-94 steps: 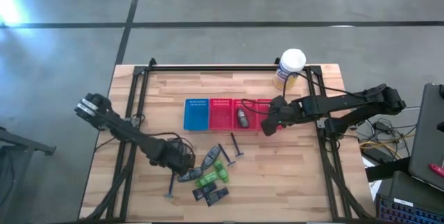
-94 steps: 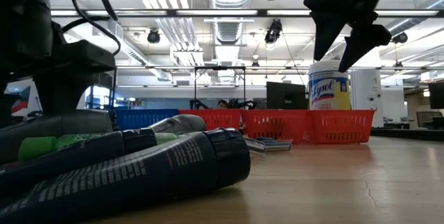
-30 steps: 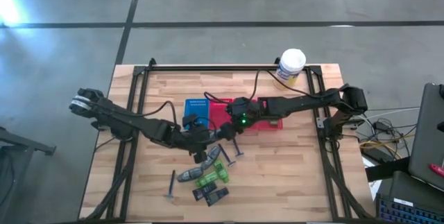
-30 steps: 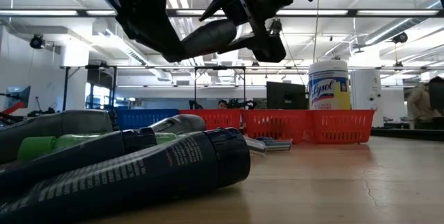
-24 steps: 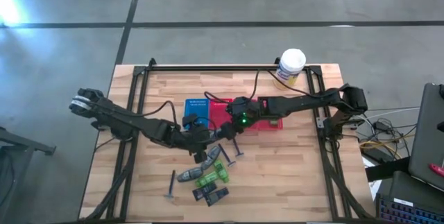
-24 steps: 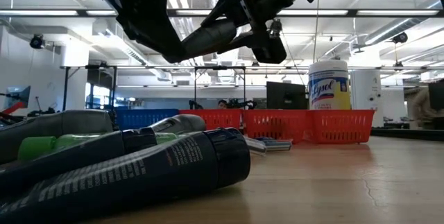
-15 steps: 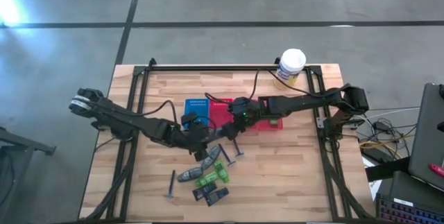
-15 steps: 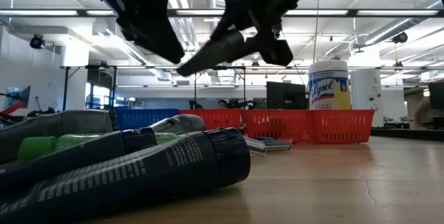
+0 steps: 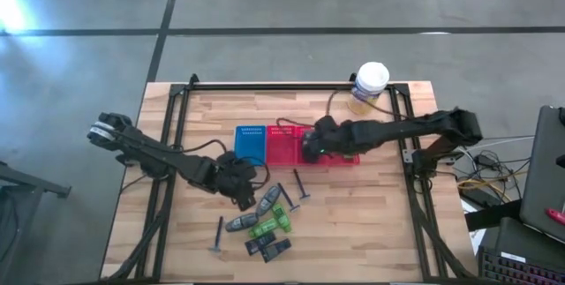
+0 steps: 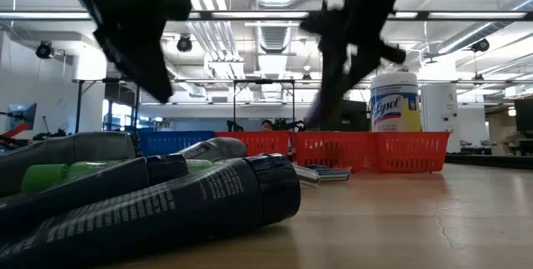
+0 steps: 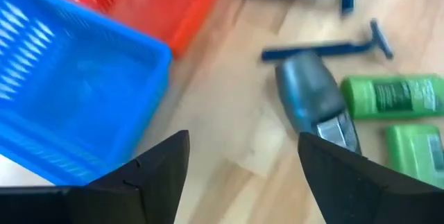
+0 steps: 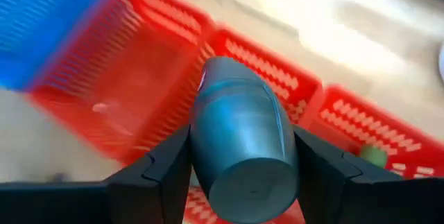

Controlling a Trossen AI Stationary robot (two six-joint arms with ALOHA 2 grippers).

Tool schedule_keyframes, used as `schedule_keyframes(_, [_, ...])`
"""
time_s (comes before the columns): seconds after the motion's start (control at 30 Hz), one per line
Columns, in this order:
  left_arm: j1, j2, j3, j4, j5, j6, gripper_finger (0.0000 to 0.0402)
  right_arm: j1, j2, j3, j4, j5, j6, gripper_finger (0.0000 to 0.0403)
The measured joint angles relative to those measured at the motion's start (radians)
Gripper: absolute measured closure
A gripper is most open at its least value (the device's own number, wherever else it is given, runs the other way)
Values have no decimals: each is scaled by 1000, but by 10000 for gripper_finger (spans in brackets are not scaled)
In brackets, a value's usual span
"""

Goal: Pick & Place Travel size toiletries
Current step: Put the gray deodorant into the middle red bin, then put the blue razor into the blue bin

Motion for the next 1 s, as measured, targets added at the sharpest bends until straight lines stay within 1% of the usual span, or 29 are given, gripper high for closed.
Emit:
schedule_keyframes(0.07, [0, 0, -20, -7, 51, -31, 129, -2, 52, -17, 0, 10, 25, 205])
schedule_keyframes(0.17, [-12, 0, -33, -9, 110, -50, 129, 5, 89, -25, -1, 67, 80, 185])
schedule_keyframes(0.33, [-47, -15, -33, -25, 127, -82, 131, 26, 89, -26, 3, 178, 82, 147])
schedule_keyframes(0.4, [-60, -22, -33, -46, 144, -85, 131, 25, 86, -26, 4, 171, 56, 133])
schedule_keyframes(0.47, [-71, -27, -41, -57, 189, -70, 131, 20, 87, -26, 4, 147, 40, 121])
schedule_keyframes(0.53, [-84, -31, -51, -57, 257, -50, 131, 17, 87, -26, 2, 120, 31, 109])
schedule_keyframes(0.6, [-98, -31, -64, -49, 345, -34, 131, 18, 82, -26, 2, 117, 32, 99])
schedule_keyframes(0.67, [-116, -31, -72, -46, 407, -32, 131, 27, 66, -27, 2, 114, 22, 88])
schedule_keyframes(0.77, [-155, -31, -80, -43, 431, -45, 131, 37, 43, -27, 3, 114, -16, 74])
schedule_keyframes(0.83, [-179, -28, -82, -59, 432, -136, 131, 41, 34, -27, 2, 112, -41, 65])
schedule_keyframes(0.9, [-188, -26, -88, -88, 438, -331, 131, 41, 25, -27, 0, 101, -46, 58])
schedule_keyframes(1.0, [-196, -26, -105, -129, 463, -672, 131, 40, 20, -27, -6, 97, -14, 50])
